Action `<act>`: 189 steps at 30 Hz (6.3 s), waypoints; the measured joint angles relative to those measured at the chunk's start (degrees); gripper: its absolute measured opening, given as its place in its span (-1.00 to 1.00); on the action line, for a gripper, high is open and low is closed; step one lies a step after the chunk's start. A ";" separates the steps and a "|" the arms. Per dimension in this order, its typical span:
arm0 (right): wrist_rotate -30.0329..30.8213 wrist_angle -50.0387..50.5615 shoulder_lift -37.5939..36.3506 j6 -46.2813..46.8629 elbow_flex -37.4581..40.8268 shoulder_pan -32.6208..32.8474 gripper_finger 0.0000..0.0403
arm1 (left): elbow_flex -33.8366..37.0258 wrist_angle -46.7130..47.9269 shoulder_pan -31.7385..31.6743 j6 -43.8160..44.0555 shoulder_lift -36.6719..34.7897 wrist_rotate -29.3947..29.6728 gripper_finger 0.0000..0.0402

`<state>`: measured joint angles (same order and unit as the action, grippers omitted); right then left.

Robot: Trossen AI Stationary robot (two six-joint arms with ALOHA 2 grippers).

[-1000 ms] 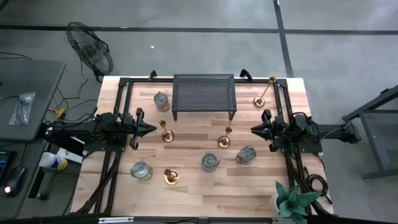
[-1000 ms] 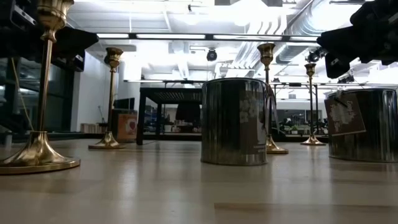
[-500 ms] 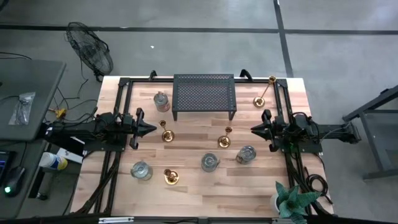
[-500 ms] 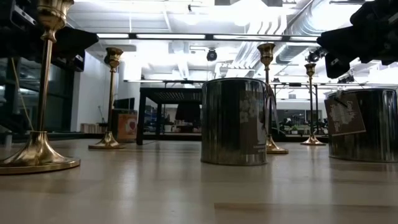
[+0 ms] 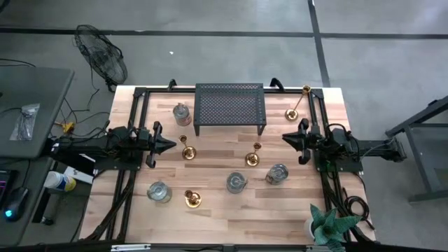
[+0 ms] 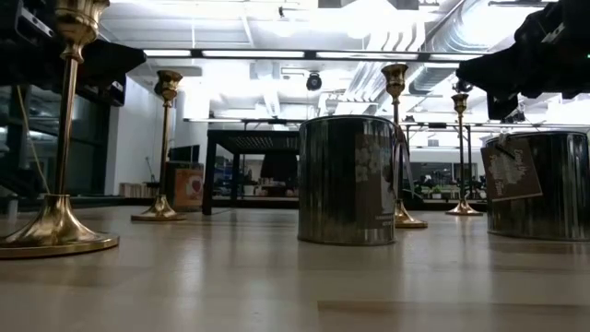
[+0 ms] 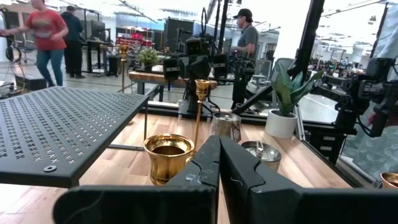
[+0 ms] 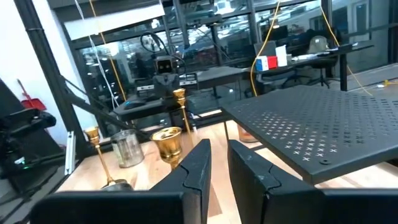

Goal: Pick & Place candle stick holders
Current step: Put the golden candle holder on the shelf

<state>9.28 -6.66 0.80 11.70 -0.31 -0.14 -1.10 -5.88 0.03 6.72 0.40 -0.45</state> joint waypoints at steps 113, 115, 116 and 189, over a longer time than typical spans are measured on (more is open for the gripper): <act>39.74 -10.80 45.31 13.53 -11.88 -30.82 -0.57 | 0.00 -0.01 -0.02 0.00 0.00 -0.01 -1.00; 39.76 -10.80 45.31 13.53 -11.88 -30.80 -0.63 | 0.00 -0.01 0.00 0.02 0.00 -0.02 -1.00; 39.76 -10.80 45.31 13.53 -11.88 -30.80 -0.65 | 0.00 -0.01 0.00 0.00 0.00 -0.02 -1.00; -22.81 0.03 68.26 -12.92 -58.50 -46.16 -0.82 | 0.00 -0.01 -0.01 0.00 0.00 0.00 -1.00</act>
<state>-13.53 -6.62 69.06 -1.22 -58.80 -46.30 -1.10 -5.89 0.02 6.72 0.40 -0.45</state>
